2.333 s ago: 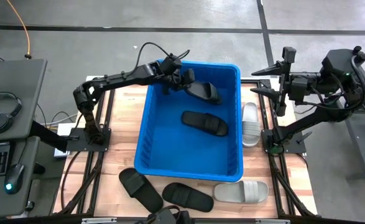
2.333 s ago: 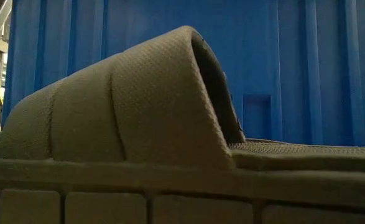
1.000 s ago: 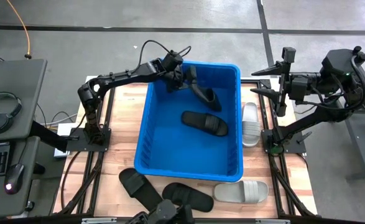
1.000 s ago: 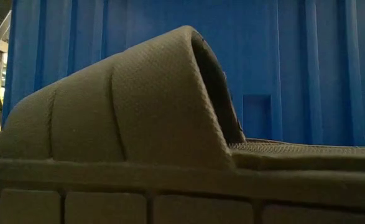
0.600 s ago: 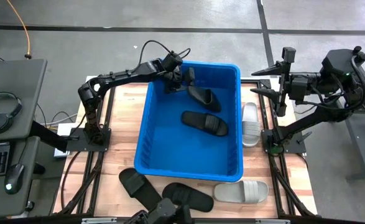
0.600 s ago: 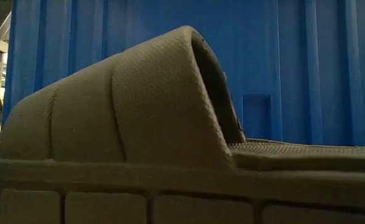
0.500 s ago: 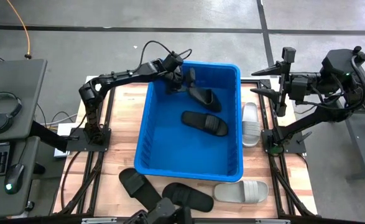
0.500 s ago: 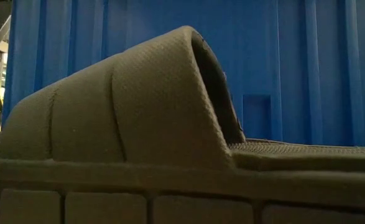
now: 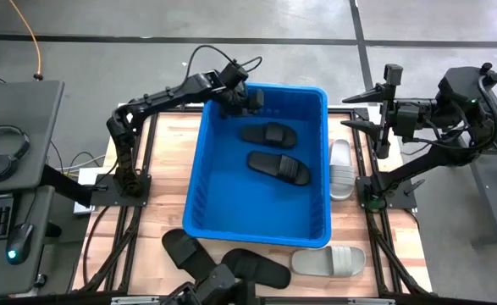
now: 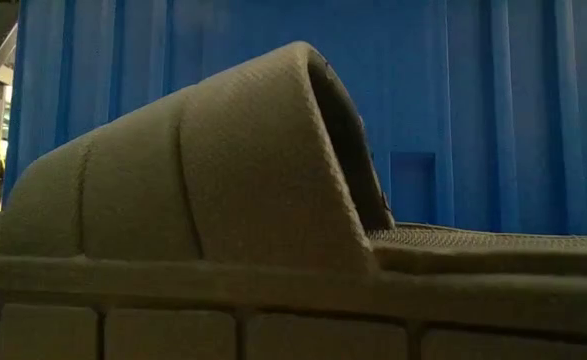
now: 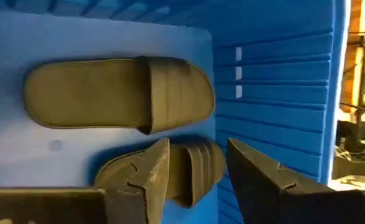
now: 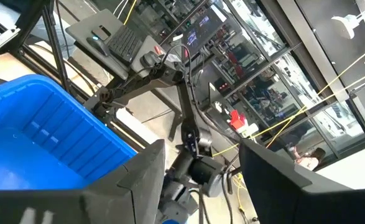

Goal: Pick and place slides into bin
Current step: Put the black slipper into the blue bin

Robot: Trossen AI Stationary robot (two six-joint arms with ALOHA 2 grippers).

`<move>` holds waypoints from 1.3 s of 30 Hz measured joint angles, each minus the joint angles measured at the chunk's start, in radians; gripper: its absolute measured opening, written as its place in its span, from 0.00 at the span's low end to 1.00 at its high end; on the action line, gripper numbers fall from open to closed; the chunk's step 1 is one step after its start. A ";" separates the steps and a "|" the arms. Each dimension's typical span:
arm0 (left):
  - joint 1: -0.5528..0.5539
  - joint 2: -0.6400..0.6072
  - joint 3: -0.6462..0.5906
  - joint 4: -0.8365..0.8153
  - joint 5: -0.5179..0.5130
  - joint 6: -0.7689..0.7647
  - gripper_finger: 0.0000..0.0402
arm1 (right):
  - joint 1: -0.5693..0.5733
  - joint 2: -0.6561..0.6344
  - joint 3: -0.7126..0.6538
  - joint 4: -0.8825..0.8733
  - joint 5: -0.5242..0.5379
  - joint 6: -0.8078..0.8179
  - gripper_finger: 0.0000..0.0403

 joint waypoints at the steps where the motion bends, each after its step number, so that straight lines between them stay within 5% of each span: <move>1: 0.000 0.000 0.009 -0.015 -0.004 0.011 0.36 | 0.000 0.000 0.000 0.000 0.000 0.000 0.48; 28: -0.105 0.140 0.039 0.017 0.035 -0.082 0.36 | 0.000 0.001 0.000 0.008 -0.017 0.078 0.48; 39: -0.106 0.154 0.039 0.044 -0.009 -0.082 0.25 | 0.000 0.001 0.000 0.016 -0.015 0.077 0.48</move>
